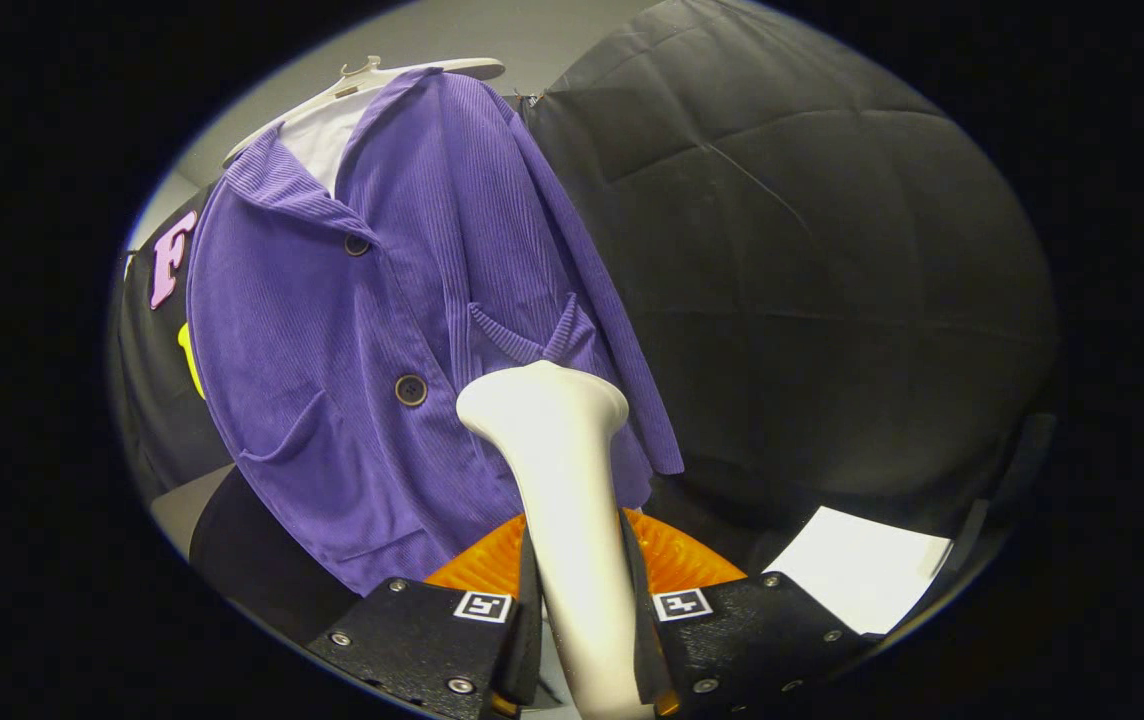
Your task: Iron the clothes twice with a garment steamer, once on the left side and once on the right side.
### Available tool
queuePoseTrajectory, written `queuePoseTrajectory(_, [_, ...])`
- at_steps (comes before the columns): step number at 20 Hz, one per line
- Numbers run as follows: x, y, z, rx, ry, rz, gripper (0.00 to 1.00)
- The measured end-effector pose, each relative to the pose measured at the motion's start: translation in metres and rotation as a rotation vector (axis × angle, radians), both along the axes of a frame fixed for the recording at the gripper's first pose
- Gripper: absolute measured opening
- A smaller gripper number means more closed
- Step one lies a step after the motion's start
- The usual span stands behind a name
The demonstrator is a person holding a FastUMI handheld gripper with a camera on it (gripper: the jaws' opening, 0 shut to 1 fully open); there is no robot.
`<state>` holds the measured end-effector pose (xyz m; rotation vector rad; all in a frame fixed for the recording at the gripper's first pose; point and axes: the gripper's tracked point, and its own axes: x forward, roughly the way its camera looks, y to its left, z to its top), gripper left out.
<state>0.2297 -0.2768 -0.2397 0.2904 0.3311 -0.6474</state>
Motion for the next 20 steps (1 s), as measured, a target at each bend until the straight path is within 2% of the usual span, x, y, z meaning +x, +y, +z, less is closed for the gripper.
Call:
queuePoseTrajectory(4, [-0.009,0.004,-0.029,0.041,0.063,-0.005,0.37])
queuePoseTrajectory(8, [-0.025,0.016,-0.044,0.044,0.111,0.037,0.37])
queuePoseTrajectory(12, [-0.056,0.048,-0.031,0.038,0.121,0.092,0.37])
queuePoseTrajectory(16, [-0.089,0.116,0.004,0.036,0.092,0.224,0.37])
queuePoseTrajectory(20, [-0.110,0.196,0.045,-0.052,0.095,0.408,0.36])
